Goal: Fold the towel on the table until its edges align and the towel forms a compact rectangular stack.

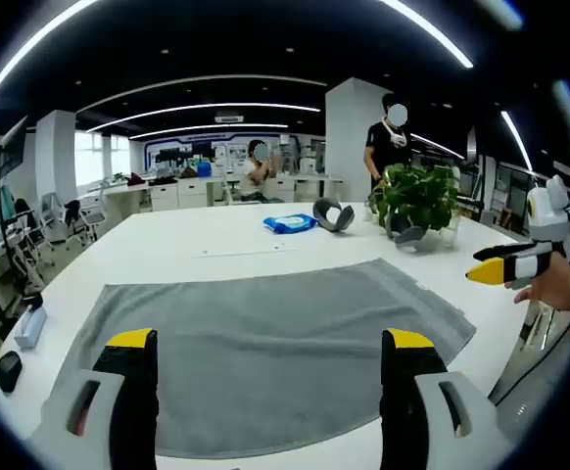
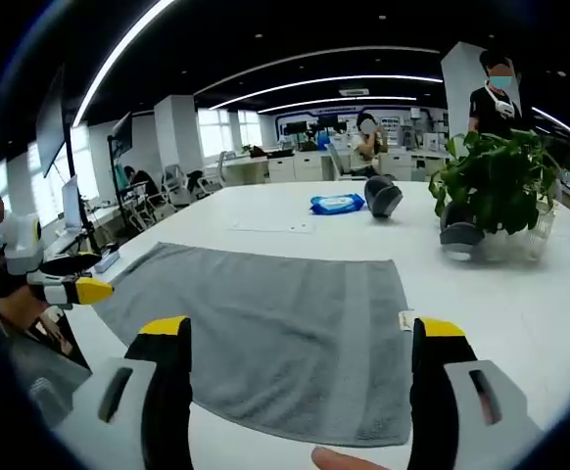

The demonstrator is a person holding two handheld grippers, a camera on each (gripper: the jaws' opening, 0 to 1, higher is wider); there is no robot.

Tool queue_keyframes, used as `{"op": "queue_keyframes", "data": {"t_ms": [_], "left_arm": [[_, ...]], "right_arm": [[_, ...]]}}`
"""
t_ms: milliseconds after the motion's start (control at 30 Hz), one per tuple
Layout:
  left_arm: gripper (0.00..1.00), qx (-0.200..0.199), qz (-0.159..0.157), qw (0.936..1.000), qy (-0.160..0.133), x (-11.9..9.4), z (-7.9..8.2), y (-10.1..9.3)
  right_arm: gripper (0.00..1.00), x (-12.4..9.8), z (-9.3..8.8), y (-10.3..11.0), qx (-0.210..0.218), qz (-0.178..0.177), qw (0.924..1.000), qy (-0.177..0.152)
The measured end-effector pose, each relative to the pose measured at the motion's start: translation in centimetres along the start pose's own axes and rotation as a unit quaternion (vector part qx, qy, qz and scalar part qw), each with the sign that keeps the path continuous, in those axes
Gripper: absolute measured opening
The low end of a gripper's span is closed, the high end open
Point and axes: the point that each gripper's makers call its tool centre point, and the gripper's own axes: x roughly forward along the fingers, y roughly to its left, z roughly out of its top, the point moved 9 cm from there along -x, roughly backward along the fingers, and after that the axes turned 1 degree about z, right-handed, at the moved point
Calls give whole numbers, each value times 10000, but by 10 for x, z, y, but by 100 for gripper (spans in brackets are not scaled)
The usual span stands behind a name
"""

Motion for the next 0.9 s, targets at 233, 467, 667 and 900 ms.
{"op": "queue_keyframes", "data": {"t_ms": [233,467,667,900], "left_arm": [[97,-3,8,10000,4,0,0,0],[97,24,8,10000,9,-1,0,0],[97,16,15,10000,23,0,-1,0],[97,47,5,10000,43,0,-1,-1]], "right_arm": [[93,0,-1,1,-13,5,10000,30],[92,-1,-1,1,-4,9,10000,34],[92,-1,-1,0,3,30,10000,43],[91,0,-2,1,-18,47,10000,79]]}}
